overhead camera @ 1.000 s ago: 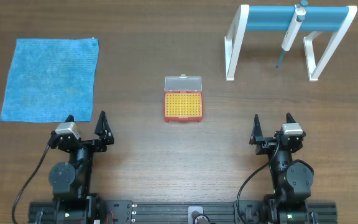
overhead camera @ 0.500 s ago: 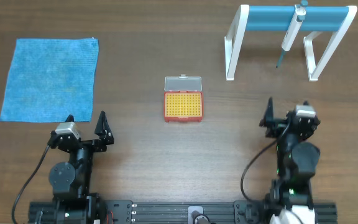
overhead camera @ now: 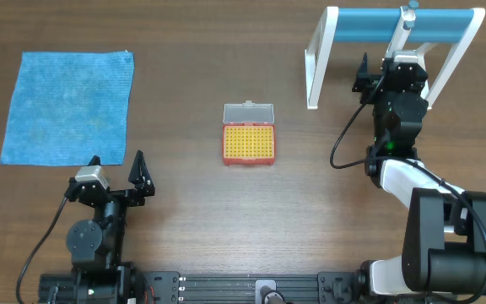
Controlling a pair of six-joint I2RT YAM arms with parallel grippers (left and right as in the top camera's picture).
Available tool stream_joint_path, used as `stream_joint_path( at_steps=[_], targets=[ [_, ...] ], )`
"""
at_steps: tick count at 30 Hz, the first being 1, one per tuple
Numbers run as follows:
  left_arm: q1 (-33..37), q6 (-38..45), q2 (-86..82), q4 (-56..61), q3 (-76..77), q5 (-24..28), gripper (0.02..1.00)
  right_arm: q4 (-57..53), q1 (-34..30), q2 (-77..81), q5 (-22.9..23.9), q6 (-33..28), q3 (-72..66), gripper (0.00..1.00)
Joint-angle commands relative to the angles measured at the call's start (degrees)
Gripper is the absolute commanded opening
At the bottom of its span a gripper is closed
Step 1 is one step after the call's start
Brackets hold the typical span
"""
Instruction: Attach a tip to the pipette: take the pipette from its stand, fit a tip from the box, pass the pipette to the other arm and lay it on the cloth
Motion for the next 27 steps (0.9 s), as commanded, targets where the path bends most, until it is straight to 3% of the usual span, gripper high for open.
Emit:
stream_joint_path(
  at_steps=[1, 10, 13, 19, 20, 21, 22, 27],
  targets=[
    [0.22, 0.72, -0.33, -0.26, -0.13, 0.66, 0.963, 0.50, -0.55, 1.05, -0.48, -0.63, 0.92, 0.923],
    [0.22, 0.72, -0.33, -0.26, -0.13, 0.66, 0.963, 2.21, -1.27, 2.29, -0.52, -0.63, 1.09, 0.917],
    [0.22, 0.72, -0.33, -0.26, -0.13, 0.66, 0.963, 7.78, -1.27, 4.66, -0.52, -0.61, 1.25, 0.869],
    [0.22, 0.72, -0.33, -0.26, -0.13, 0.66, 0.963, 7.50, -1.27, 4.72, -0.52, -0.61, 1.25, 0.838],
    [0.22, 0.72, -0.33, -0.26, -0.13, 0.66, 0.963, 7.52, -1.27, 4.72, -0.52, -0.59, 1.25, 0.748],
    [0.22, 0.72, -0.33, -0.26, -0.13, 0.66, 0.963, 7.50, -1.27, 4.72, -0.52, -0.59, 1.25, 0.209],
    [0.22, 0.72, -0.33, -0.26, -0.13, 0.66, 0.963, 7.50, -1.27, 4.72, -0.52, -0.59, 1.25, 0.082],
    [0.22, 0.72, -0.33, -0.26, -0.13, 0.66, 0.963, 7.28, -1.27, 4.70, -0.52, -0.59, 1.25, 0.080]
  ],
)
